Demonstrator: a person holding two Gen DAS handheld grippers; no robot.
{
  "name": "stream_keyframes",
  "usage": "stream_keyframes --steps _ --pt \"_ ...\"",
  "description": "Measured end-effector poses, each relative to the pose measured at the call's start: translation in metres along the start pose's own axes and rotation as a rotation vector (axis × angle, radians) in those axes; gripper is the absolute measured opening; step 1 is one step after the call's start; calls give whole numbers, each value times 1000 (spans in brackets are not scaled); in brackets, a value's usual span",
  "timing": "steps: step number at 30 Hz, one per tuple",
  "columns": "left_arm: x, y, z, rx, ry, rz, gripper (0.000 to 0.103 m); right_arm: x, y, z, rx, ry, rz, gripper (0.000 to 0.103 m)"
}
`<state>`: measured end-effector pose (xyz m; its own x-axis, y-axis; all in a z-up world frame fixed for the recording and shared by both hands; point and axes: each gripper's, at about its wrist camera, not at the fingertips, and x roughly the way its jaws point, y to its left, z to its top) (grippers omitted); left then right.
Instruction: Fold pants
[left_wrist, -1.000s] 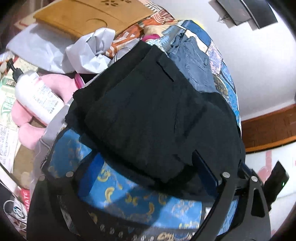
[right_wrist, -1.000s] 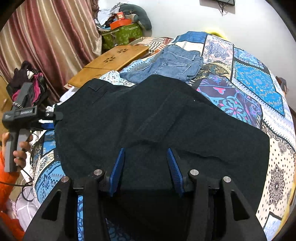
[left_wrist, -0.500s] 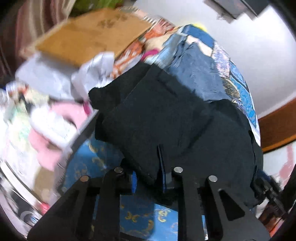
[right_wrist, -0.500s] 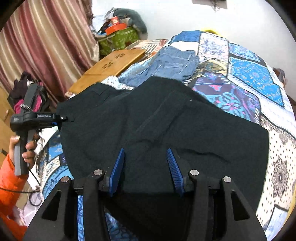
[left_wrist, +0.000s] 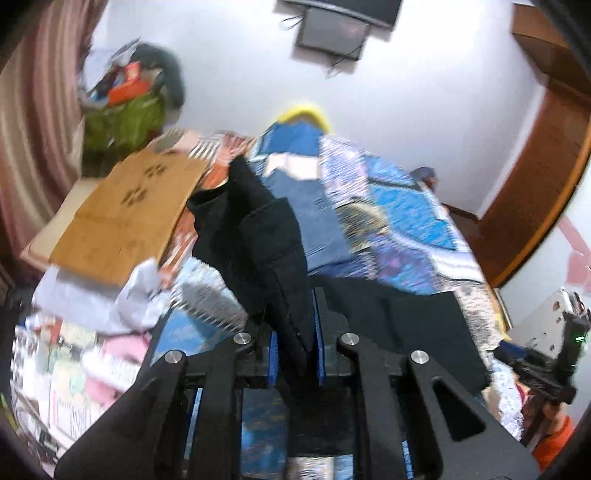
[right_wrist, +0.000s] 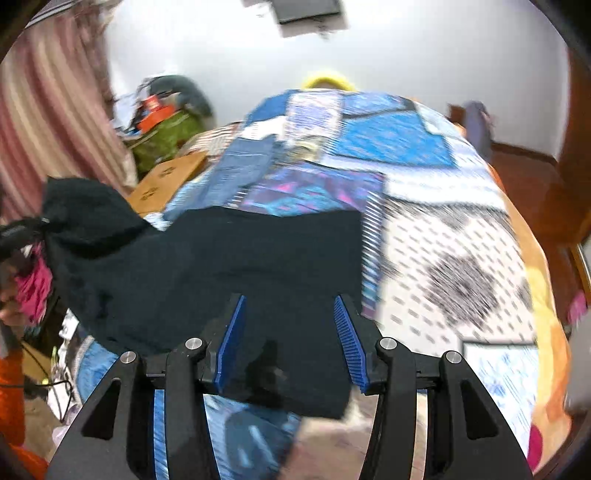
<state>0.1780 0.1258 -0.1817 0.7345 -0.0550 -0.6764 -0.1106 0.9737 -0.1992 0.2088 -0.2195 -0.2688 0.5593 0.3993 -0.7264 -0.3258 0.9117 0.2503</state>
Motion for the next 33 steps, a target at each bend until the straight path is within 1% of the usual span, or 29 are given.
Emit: stream_keyframes --steps 3,6,9,12,16,17,21,24,27,30,31,32,33 --pt "-7 -29 10 49 -18 -33 15 -1 -27 -12 74 20 -8 46" --pt "-6 -59 19 105 -21 -57 14 6 -44 -27 121 51 7 46" --pt "4 -93 24 149 -4 -100 13 16 -47 -39 130 89 37 46" --pt "14 -120 25 181 13 -133 13 20 -47 -44 126 78 64 46" --pt "34 -167 24 241 67 -214 13 22 -49 -43 127 73 95 46" --pt "37 -178 21 256 72 -225 13 23 -50 -43 124 70 98 46" --pt "53 -226 -1 349 118 -277 13 24 -51 -44 124 63 109 46" --pt "70 -256 -29 424 185 -305 13 23 -51 -45 126 59 114 46" --pt "87 -271 -55 482 244 -296 13 22 -51 -46 123 56 111 46" --pt "100 -275 -78 517 305 -302 14 19 -52 -47 124 55 110 46" --pt "103 -276 -84 534 323 -298 17 18 -51 -48 123 55 108 46" --pt "103 -276 -88 541 330 -300 27 16 -51 -49 122 53 104 46" --pt "103 -277 -92 552 344 -303 33 14 -51 -49 121 52 100 46"
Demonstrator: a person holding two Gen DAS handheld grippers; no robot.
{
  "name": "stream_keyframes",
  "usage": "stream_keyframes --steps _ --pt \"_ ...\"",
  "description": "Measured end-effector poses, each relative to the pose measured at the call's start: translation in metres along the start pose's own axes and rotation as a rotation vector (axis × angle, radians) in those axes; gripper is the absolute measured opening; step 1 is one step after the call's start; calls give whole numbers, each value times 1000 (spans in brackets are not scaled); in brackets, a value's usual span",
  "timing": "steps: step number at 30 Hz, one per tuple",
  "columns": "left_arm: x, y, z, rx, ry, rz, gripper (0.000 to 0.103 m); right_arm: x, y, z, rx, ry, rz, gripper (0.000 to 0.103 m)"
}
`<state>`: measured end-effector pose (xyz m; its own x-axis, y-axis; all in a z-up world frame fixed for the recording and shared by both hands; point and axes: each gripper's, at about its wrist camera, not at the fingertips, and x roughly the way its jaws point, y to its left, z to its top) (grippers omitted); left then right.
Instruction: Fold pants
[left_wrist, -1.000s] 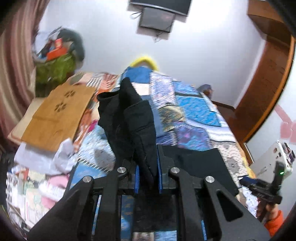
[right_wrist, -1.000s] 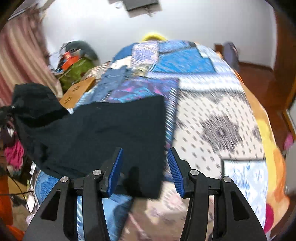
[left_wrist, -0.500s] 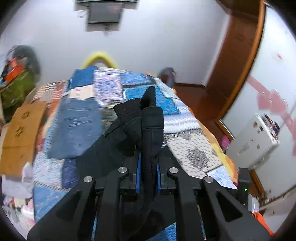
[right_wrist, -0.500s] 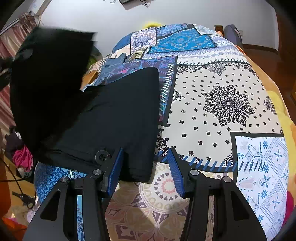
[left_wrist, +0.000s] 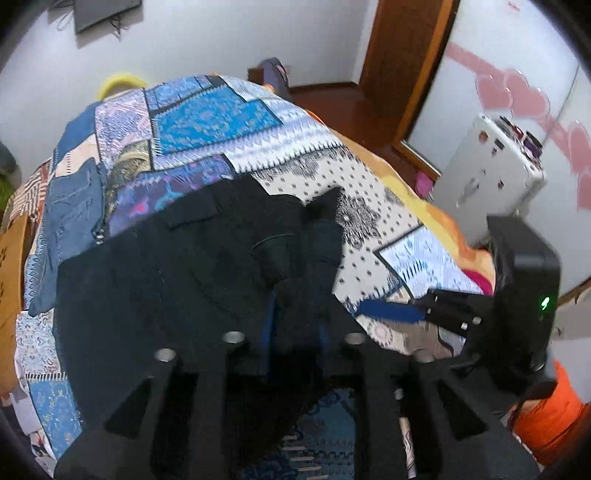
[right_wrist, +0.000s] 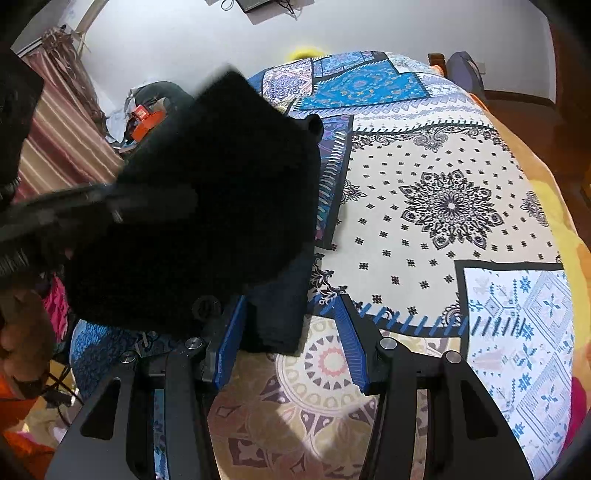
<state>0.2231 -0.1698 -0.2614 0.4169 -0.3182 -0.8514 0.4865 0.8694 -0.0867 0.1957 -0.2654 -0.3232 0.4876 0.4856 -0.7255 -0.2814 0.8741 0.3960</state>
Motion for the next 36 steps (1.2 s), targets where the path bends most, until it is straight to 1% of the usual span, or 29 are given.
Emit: stream_keyframes --steps 1,2,3,4,6,7,9,11,12,15,16,17,18,20,21,24,25,26,27,30,32,34,36 --pt "1 -3 -1 17 22 -6 50 -2 0 -1 -1 -1 -6 46" --pt "-1 -3 -1 24 31 -9 63 -4 0 -2 -1 -2 -12 47" --pt "-4 -2 -2 25 22 -11 67 -6 0 -3 -1 -5 -19 48" --pt "-14 -1 -2 22 -15 -5 70 -9 1 -5 -2 -9 -27 48" --pt "-28 4 2 25 -60 21 75 -14 3 -7 -5 -12 -40 50" --pt "-40 11 6 21 -96 45 77 -15 3 -8 -7 -13 -45 50" --pt "-53 27 11 1 -139 86 81 -20 5 -9 -12 -17 -53 50" --pt "-65 52 18 -25 -177 158 89 -21 8 -9 -22 -7 -53 50" --pt "-67 71 23 -36 -186 200 91 -22 10 -9 -29 -6 -52 50" --pt "-62 117 33 -68 -168 307 92 -23 15 -9 -53 1 -44 50" --pt "-54 138 37 -79 -145 344 92 -23 16 -9 -59 -2 -36 50" --pt "-48 150 39 -85 -131 363 92 -22 18 -9 -64 -2 -24 50" --pt "-37 169 42 -95 -104 403 92 -20 19 -8 -66 0 -14 50" --pt "-15 192 44 -93 -52 446 92 -13 20 -6 -62 12 1 50" --pt "-6 199 43 -89 -30 454 92 -9 20 -5 -59 19 5 49" --pt "36 226 37 -84 83 495 92 3 20 -2 -57 34 -8 49" --pt "50 234 32 -75 128 504 92 6 19 0 -57 36 -9 49" --pt "58 239 26 -71 153 496 92 8 17 2 -57 35 -9 49" --pt "61 243 19 -78 160 478 92 10 15 5 -58 38 -11 49" --pt "51 254 -2 -137 121 443 92 18 4 19 -57 42 -38 49" --pt "41 256 -19 -168 120 424 92 26 -6 32 -50 40 -70 49" --pt "27 252 -40 -180 118 420 92 31 -15 43 -32 39 -100 49" --pt "14 243 -53 -211 117 417 92 31 -17 53 -34 26 -127 49"
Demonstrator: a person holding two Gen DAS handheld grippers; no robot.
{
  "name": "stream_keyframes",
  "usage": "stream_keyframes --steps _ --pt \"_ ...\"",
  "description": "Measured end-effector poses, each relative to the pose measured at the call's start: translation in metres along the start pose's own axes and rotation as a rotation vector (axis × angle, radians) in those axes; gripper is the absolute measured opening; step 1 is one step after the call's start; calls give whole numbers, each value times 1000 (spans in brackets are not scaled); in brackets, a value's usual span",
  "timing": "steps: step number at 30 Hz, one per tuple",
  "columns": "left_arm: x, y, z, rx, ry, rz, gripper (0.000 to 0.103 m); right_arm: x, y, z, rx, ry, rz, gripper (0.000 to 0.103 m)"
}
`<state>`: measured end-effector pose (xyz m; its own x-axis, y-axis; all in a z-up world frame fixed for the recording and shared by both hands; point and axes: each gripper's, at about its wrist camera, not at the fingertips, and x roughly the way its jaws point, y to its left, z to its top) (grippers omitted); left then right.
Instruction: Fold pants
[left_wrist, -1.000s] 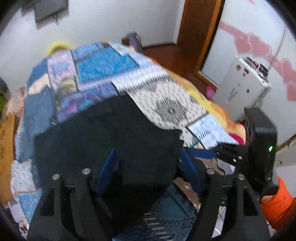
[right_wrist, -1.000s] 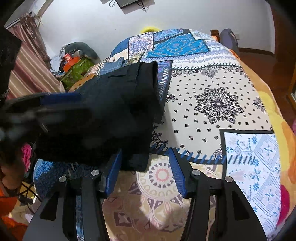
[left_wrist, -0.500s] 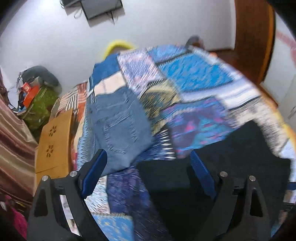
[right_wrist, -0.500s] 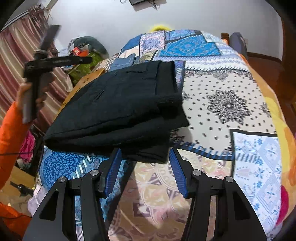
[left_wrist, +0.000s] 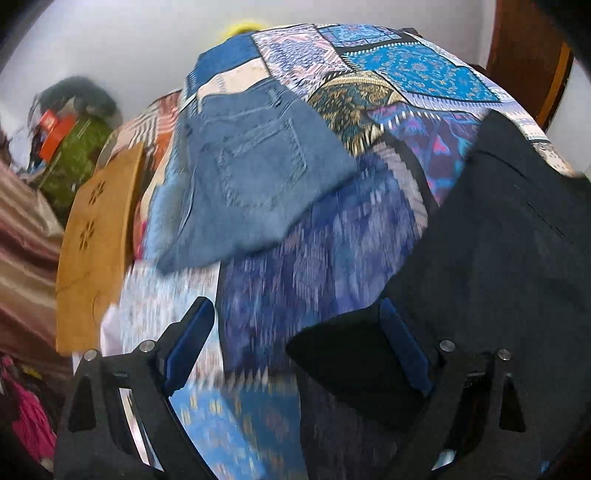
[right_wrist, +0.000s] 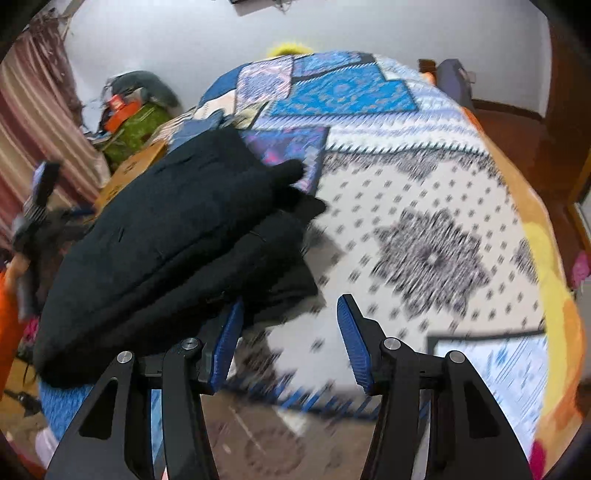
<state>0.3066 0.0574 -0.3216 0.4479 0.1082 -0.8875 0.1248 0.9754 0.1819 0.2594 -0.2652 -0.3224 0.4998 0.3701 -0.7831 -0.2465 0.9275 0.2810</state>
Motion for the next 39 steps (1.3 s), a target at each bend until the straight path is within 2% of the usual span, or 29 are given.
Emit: stream_keyframes --steps 3,8,11,16,20,21,23,25,29,36,39 --pt "-25 -2 -32 -65 -4 -44 92 -14 3 10 -21 -42 -13 49" --pt "-62 -25 -78 -57 -39 -126 92 -47 19 15 -62 -109 -5 49" --pt "-84 -30 -81 -54 -60 -121 88 -63 34 14 -92 -140 21 49" --pt "-123 -35 -55 -37 -186 -166 87 -72 67 13 -171 -168 88 49" --pt "-132 -60 -27 35 -253 -197 67 -58 86 13 -214 -156 125 49" --pt "-129 -66 -20 45 -250 -212 61 -52 91 13 -225 -150 134 49" --pt "-119 -78 -11 63 -217 -250 31 -41 97 14 -248 -136 138 49" --pt "-101 -93 -3 94 -159 -294 23 -27 102 12 -272 -98 127 49" --pt "-62 -113 -10 156 -86 -272 23 2 102 -1 -301 20 117 49" --pt "-75 -95 -39 154 -115 -331 23 -23 83 -27 -279 10 93 46" --pt "-84 -91 -53 171 -125 -297 24 -34 75 -38 -268 1 65 46"
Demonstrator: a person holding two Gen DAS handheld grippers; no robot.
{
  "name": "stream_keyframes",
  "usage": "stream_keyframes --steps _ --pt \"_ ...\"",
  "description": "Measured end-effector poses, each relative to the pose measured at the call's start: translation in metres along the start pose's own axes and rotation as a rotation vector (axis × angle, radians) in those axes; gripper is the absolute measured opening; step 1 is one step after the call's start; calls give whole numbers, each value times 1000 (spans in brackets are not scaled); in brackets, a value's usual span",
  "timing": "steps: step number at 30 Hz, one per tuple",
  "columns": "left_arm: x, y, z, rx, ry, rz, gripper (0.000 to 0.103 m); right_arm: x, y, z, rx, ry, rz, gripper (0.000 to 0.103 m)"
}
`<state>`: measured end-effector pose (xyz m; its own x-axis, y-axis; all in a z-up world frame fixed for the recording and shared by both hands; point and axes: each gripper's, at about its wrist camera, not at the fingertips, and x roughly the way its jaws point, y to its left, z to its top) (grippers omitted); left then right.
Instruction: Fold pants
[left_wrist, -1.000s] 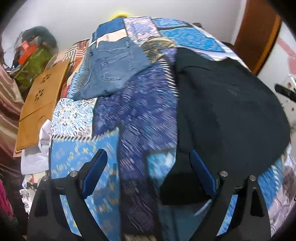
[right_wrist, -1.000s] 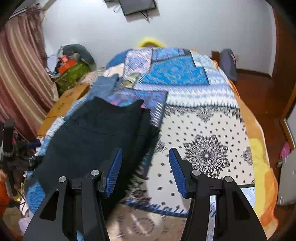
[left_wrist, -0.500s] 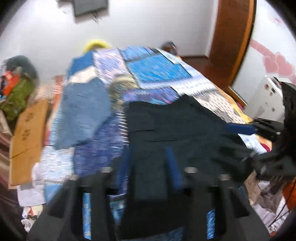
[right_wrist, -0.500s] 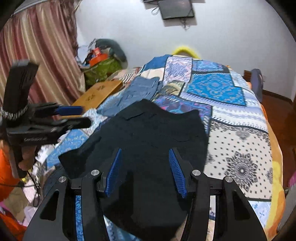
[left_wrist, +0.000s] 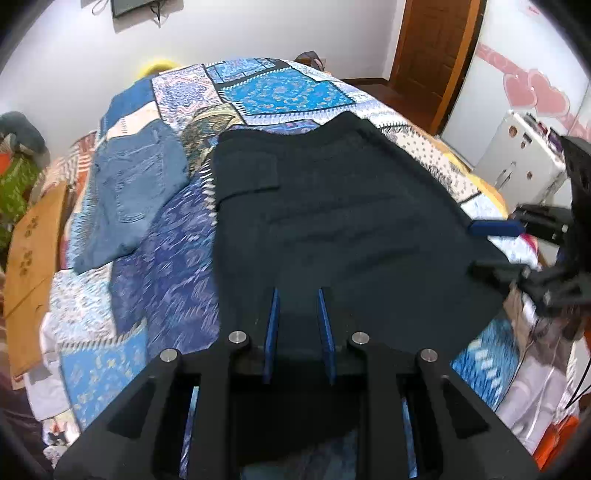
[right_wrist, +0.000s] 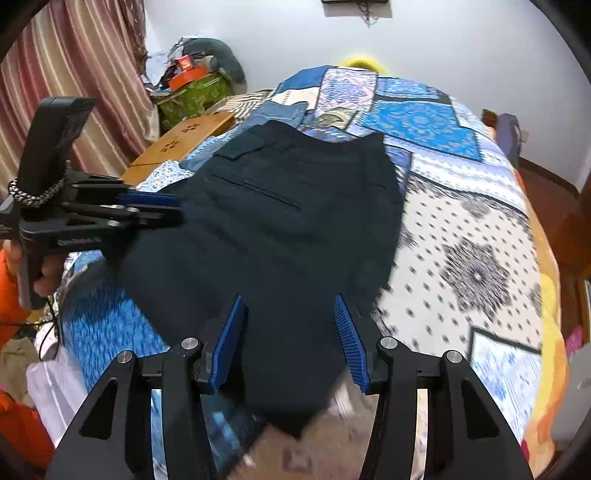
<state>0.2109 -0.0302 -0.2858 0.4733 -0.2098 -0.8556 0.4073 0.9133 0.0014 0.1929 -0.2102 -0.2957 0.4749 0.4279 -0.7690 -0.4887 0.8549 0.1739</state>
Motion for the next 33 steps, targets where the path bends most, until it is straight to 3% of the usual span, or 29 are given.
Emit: stream_keyframes --steps 2,4,9,14,16,20,23,30,32,33 --pt "-7 2 -9 8 -8 70 24 -7 -4 -7 15 0 -56 48" --pt "-10 10 -17 -10 -4 70 24 -11 -12 -12 59 2 -34 48" --pt "-11 38 -29 -98 21 97 40 -20 -25 -18 127 -2 -44 48" --pt "-20 58 -6 -151 5 149 43 -42 -32 -6 141 -61 -120 49" --pt "-25 60 7 -167 -17 125 48 -48 -35 6 136 -90 -127 49" --pt "-27 52 32 -160 -61 82 77 -45 -37 20 133 -118 -128 56" --pt "-15 43 44 -113 -46 59 82 -31 -40 24 147 -103 -112 59" --pt "48 44 52 -99 123 -36 83 24 -53 21 225 29 -23 60" --pt "63 47 51 -111 146 -79 94 34 -60 21 268 36 26 72" --pt "68 48 52 -113 153 -84 96 38 -64 23 287 43 50 73"
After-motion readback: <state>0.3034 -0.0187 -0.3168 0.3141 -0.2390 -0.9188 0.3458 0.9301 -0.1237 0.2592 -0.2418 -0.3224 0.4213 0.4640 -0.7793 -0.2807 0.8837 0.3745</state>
